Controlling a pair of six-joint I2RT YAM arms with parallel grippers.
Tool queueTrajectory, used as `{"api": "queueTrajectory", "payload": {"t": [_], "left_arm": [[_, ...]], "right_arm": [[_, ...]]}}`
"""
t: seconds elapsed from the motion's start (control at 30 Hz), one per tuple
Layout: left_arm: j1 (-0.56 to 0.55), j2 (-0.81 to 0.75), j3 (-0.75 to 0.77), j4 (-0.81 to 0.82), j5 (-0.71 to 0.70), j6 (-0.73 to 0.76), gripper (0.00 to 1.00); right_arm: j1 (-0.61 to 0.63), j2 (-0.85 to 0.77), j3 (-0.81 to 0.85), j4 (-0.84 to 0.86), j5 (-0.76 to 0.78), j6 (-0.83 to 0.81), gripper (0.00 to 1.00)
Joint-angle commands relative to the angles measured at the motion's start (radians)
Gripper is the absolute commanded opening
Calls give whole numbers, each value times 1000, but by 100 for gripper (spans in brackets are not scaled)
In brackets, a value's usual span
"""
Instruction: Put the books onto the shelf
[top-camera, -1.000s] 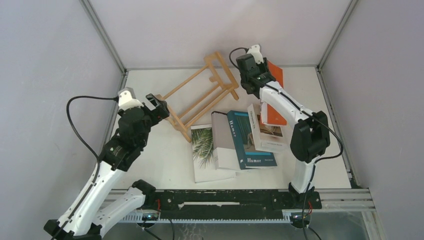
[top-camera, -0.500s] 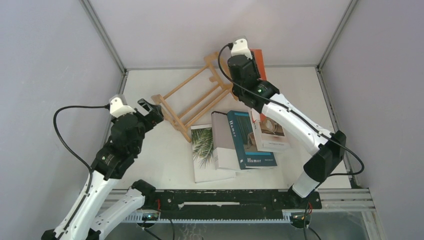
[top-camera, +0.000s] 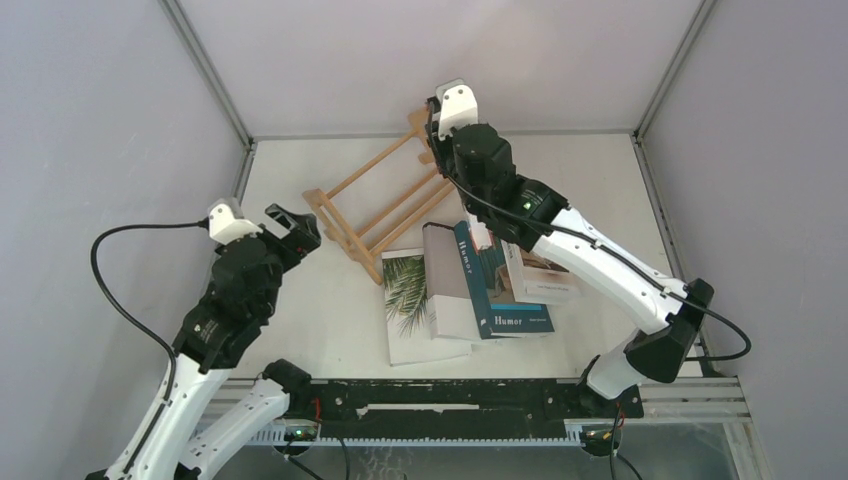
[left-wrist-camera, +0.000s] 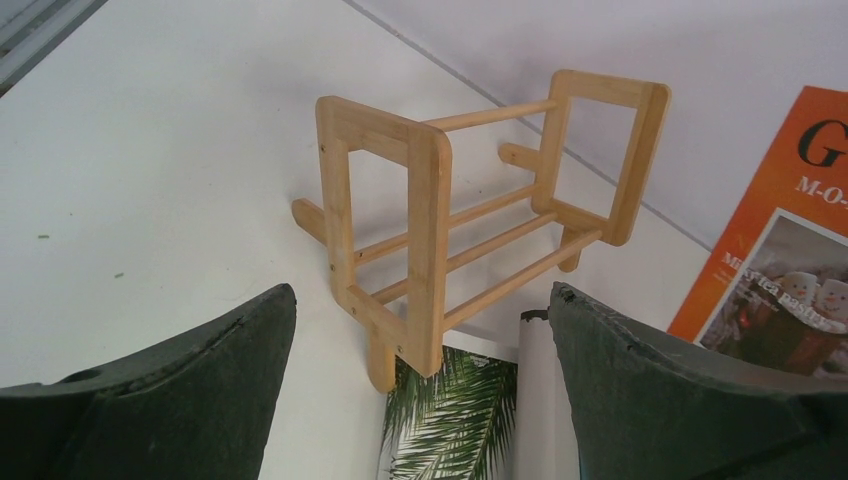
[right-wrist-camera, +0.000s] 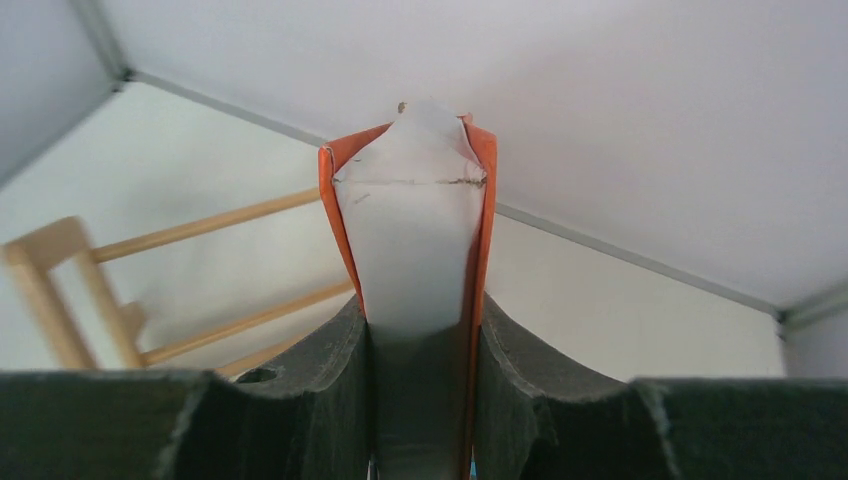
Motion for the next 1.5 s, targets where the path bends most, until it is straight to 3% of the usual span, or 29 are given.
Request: {"api": "queueTrajectory", "payload": {"t": [0.0, 0.77, 1.23, 1.47], "left_arm": [[-5, -14, 36, -7, -19, -23, 100], [-6, -45, 44, -106, 21, -64, 99], [-5, -38, 57, -101, 37, -74, 99], [-5, -38, 57, -87, 44, -66, 99]], "right_arm": [[32, -25, 21, 114, -165, 56, 37], [47, 198, 97, 399, -465, 215, 36], [81, 447, 344, 329, -486, 206, 36], [85, 508, 368, 286, -479, 184, 36]]}}
